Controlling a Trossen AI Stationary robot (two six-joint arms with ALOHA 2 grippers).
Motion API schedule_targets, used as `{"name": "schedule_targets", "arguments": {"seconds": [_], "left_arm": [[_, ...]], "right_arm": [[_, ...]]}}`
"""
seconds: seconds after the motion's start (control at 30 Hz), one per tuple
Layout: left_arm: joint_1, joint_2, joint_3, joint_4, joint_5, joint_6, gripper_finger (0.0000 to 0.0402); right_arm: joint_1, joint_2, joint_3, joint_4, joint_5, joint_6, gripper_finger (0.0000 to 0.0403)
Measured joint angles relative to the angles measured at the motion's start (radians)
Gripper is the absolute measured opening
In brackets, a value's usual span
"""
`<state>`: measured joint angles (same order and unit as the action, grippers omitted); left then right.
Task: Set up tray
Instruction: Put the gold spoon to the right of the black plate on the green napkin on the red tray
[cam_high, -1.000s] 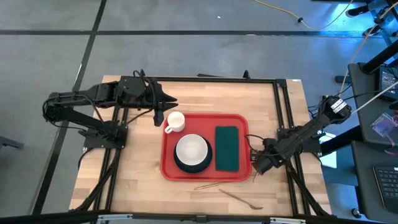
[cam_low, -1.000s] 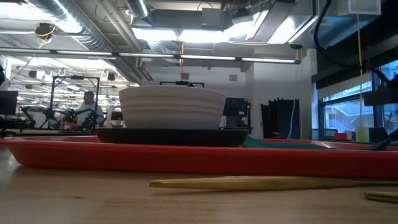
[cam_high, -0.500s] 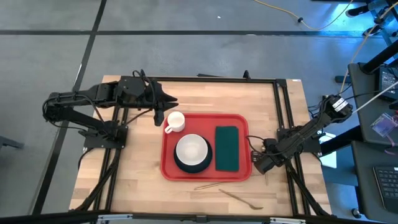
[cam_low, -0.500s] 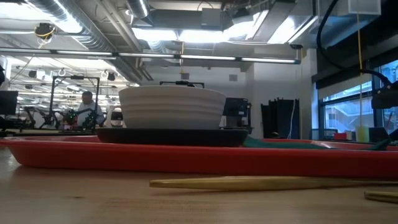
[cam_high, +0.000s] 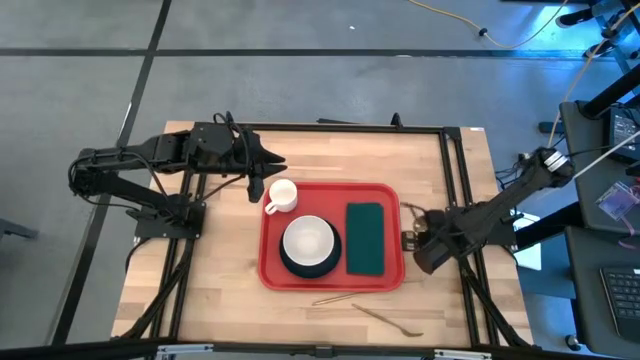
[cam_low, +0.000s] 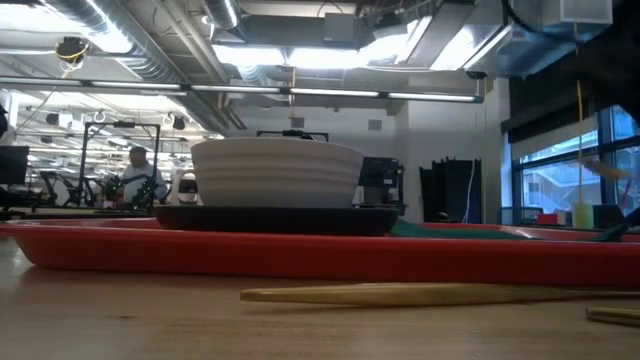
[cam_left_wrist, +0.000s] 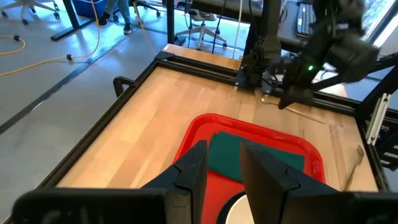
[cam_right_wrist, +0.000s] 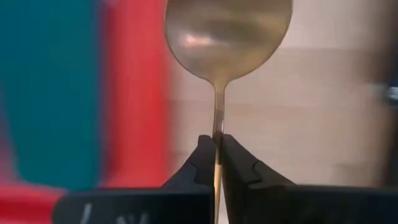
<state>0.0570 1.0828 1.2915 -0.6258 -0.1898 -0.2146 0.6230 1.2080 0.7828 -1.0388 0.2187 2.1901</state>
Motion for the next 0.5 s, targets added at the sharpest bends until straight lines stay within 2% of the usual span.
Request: {"name": "schedule_targets", "arguments": {"seconds": [0.1,0.23,0.37,0.5], "left_arm": [[0.000,0.000,0.000,0.001,0.000,0.004,0.0088],[0.000,0.000,0.000,0.001,0.000,0.017,0.0088],[0.000,0.000,0.000,0.001,0.000,0.019,0.0088],[0.000,0.000,0.000,0.001,0.000,0.019,0.0088]], "right_arm": [[-0.044,-0.011,0.081,0.003,0.071,-0.041,0.0003],[-0.144,0.037,0.173,0.012,0.091,-0.133,0.0002],[-0.250,0.120,0.247,0.046,0.054,-0.261,0.0002],[-0.356,0.204,0.290,0.110,-0.031,-0.372,0.0002]]}}
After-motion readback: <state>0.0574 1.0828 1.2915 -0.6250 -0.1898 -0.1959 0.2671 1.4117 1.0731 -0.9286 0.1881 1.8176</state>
